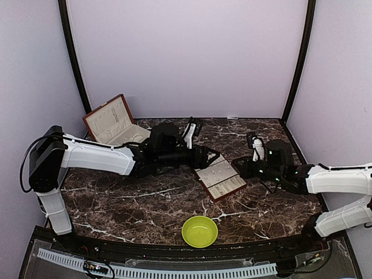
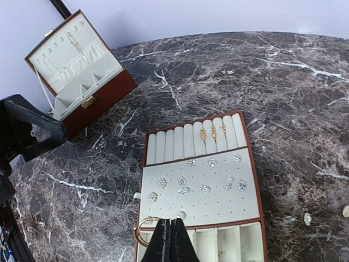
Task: Organize the mixed jewelry
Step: Pass from the right arm to the left
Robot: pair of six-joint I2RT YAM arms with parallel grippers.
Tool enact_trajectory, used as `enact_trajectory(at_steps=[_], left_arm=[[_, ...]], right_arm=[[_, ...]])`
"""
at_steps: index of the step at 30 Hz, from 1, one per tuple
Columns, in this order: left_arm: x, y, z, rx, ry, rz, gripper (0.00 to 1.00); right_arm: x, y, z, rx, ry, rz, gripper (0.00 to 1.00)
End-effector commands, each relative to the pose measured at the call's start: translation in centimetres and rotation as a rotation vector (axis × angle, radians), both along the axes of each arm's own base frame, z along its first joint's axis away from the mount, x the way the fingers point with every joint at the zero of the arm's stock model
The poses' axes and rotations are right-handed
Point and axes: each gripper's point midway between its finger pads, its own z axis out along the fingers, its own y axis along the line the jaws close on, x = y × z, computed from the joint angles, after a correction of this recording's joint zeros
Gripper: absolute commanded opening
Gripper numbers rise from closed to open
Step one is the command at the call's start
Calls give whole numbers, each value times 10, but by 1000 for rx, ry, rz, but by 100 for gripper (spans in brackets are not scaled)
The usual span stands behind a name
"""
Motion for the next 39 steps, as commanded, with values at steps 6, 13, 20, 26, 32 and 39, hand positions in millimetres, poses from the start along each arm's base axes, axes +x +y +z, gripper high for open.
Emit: enact_trajectory(at_steps=[6,13,20,26,32,39], left_arm=[[-2,-22,5,-57,56,-34,55],[-6,-31,-2,-76,113,-65,45],[-12,-41,-5,-94,141,-99,37],[-13,-44,-9,-102,164,-108,27],[-14,-45,-11,-102,176,-111,19],[-14,-45,-13,-98,189,-107,0]], right_arm=[[2,28,34,52,-111,67,0],[0,34,35,47,-118,83,0],[-2,38,34,34,-119,83,0],[-2,37,37,32,-125,77,0],[-2,37,38,29,-129,74,0],[-2,35,38,27,-130,69,0]])
